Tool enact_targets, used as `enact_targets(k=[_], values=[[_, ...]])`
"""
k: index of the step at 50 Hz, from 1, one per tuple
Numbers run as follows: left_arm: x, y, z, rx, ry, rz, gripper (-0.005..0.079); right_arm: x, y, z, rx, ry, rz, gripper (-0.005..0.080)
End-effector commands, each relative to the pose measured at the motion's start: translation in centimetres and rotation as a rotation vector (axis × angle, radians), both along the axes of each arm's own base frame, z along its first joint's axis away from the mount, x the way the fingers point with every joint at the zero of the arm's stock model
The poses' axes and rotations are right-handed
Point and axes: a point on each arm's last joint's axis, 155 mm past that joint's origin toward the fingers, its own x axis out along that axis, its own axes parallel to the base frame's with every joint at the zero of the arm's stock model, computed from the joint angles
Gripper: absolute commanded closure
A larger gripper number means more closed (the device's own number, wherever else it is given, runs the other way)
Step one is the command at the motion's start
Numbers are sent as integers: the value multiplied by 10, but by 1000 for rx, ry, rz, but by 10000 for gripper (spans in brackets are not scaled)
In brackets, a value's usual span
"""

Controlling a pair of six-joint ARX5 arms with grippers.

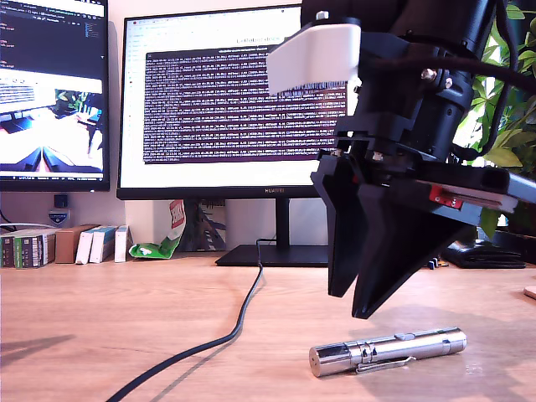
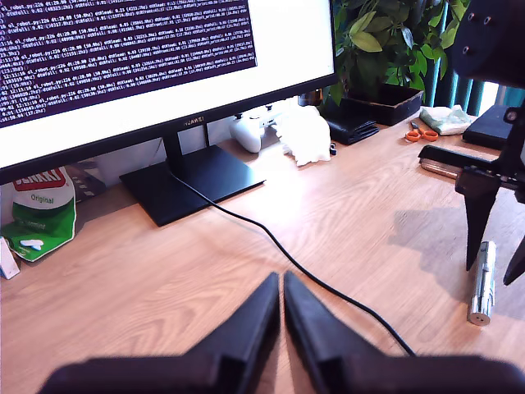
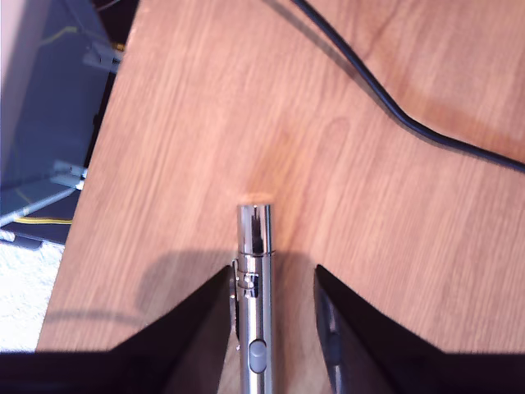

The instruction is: Pick the metallic laser pointer with your right arm, pass it to your left arm, then place it down to the left side of the table

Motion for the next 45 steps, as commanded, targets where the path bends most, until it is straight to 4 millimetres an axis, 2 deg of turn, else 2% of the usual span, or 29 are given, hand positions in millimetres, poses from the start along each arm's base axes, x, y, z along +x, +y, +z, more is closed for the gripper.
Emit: enact_targets(k=[1, 23, 45], values=[[0, -1, 8, 2, -22, -4, 762, -2, 2, -3, 0, 14, 3, 468], [0, -1, 8, 2, -22, -4, 762, -1, 6, -24, -17, 56, -9, 468], [0, -1, 8, 2, -19, -4, 762, -2, 11, -35, -13, 84, -8, 467]])
